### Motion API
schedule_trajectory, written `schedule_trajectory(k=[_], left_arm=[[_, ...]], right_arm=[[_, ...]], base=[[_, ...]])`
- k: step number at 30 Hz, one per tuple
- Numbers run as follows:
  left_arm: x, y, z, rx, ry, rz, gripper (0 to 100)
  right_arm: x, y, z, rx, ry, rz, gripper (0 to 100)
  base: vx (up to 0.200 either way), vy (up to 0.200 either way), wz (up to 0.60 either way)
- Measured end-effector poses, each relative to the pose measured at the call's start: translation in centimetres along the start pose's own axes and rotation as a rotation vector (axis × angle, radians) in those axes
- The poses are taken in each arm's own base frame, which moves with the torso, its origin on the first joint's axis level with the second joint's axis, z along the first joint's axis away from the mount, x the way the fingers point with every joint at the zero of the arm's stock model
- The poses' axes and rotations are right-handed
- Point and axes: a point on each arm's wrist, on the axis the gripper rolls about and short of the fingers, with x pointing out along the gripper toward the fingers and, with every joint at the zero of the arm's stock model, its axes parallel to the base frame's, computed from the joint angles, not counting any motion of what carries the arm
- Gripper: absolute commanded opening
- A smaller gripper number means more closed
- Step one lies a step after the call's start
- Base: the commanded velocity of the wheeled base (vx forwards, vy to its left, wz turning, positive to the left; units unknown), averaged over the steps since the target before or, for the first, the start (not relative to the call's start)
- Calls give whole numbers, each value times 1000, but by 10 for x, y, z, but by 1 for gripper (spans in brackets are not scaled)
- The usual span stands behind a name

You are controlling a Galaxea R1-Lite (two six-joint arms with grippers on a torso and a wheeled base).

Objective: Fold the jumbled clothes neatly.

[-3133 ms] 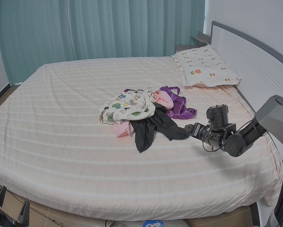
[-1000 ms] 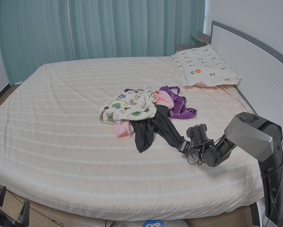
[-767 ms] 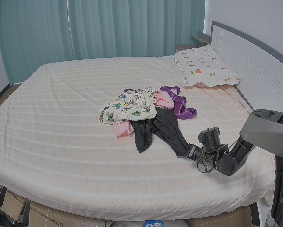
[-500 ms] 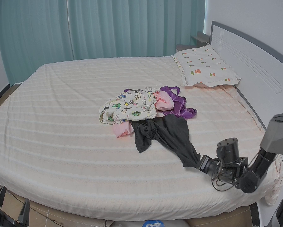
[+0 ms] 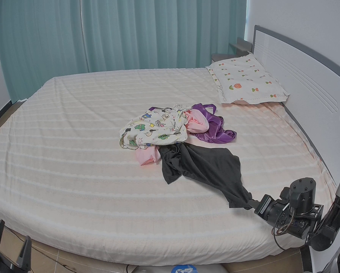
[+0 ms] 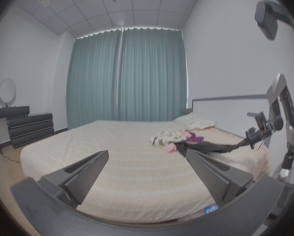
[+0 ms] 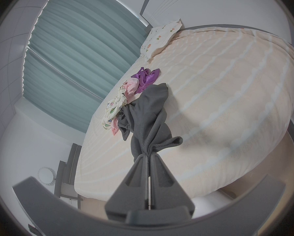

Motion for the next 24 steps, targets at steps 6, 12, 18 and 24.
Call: schedule_trajectory(k=[6,12,18,24], left_arm=[[13,-2,14,4,93,-113,100],[41,-1,20,-27,246,-203,100],[81,-5,25,-70,366,-287,100],[127,-14,20,-101,465,-323,100]], right_arm=[[0,0,-1,-2,0,-2,0],[0,2,0,-1,-14,15,0],[-1,3,1,-1,-30,34,0],[-2,4,1,-1,-38,43,0]], base=[[0,0,0],[0,0,0],[0,0,0],[0,0,0]])
